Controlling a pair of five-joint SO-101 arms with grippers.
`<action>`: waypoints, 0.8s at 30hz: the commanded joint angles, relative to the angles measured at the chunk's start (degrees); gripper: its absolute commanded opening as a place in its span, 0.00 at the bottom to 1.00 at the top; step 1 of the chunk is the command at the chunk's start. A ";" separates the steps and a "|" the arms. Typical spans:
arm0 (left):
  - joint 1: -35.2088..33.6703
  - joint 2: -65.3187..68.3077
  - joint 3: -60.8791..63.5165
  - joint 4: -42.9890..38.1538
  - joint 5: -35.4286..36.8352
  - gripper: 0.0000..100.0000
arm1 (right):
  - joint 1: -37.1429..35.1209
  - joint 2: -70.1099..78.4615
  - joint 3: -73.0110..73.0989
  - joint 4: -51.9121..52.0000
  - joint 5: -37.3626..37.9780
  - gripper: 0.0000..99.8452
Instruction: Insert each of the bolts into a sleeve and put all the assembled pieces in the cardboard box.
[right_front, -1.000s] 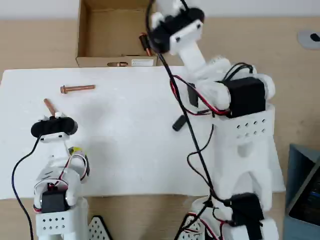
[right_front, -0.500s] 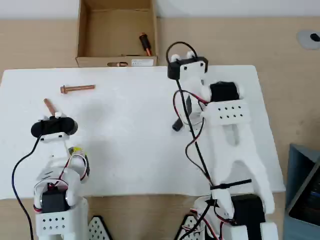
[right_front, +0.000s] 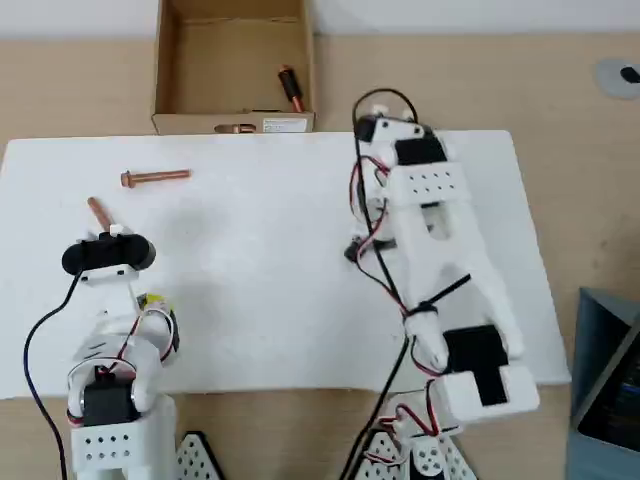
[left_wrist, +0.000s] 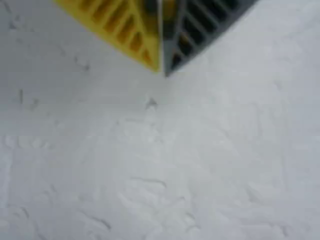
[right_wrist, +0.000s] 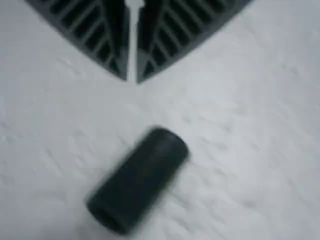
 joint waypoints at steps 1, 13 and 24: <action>0.09 -0.40 -0.35 0.26 0.09 0.00 | -2.59 0.75 -5.49 0.00 -0.79 0.01; 0.09 -0.40 -0.35 0.26 0.09 0.00 | -3.91 8.31 -6.29 1.05 -7.12 0.07; 0.18 -0.40 -0.35 0.26 0.09 0.00 | -5.23 8.66 -6.37 0.00 -8.18 0.17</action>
